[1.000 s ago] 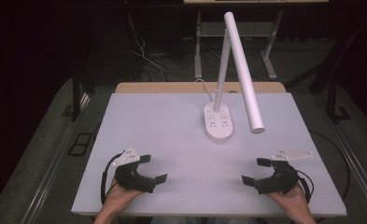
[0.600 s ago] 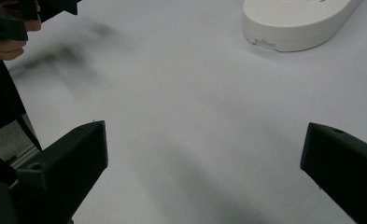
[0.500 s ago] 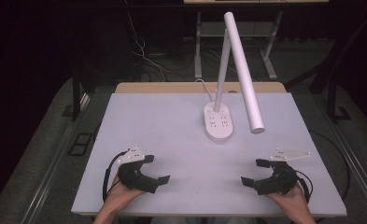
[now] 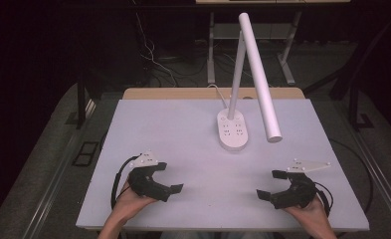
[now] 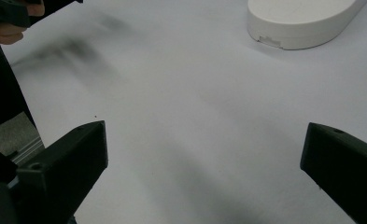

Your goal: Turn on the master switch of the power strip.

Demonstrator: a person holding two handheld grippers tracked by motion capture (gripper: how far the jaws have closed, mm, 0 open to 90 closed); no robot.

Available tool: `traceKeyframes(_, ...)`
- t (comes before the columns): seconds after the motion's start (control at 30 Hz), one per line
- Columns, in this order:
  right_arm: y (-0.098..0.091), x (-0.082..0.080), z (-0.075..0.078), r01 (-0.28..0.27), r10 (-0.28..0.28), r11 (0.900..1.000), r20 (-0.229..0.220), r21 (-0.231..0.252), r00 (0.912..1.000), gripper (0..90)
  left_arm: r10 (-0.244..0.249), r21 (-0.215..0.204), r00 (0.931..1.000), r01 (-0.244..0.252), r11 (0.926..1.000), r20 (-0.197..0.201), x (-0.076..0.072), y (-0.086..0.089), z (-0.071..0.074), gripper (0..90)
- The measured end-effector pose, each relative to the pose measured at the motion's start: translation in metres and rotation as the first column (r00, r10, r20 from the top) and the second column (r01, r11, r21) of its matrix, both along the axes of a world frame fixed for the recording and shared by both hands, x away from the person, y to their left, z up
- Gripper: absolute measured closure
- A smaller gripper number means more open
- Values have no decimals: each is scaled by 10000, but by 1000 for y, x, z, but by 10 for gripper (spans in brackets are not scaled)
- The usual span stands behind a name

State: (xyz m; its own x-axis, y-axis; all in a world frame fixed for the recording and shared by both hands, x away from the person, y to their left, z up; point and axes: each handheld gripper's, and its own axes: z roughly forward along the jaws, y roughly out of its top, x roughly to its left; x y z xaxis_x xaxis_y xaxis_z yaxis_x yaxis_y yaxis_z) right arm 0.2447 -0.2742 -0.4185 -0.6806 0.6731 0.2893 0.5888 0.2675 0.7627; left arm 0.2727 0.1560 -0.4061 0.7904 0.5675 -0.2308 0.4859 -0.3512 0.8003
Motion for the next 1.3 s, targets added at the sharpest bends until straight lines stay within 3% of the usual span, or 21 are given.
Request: traceKeyframes(1.3,-1,-1,0,11,-10,10000,105,-54,9999,3,-239,442,9992,225,9988,314,50,-19,47,21)
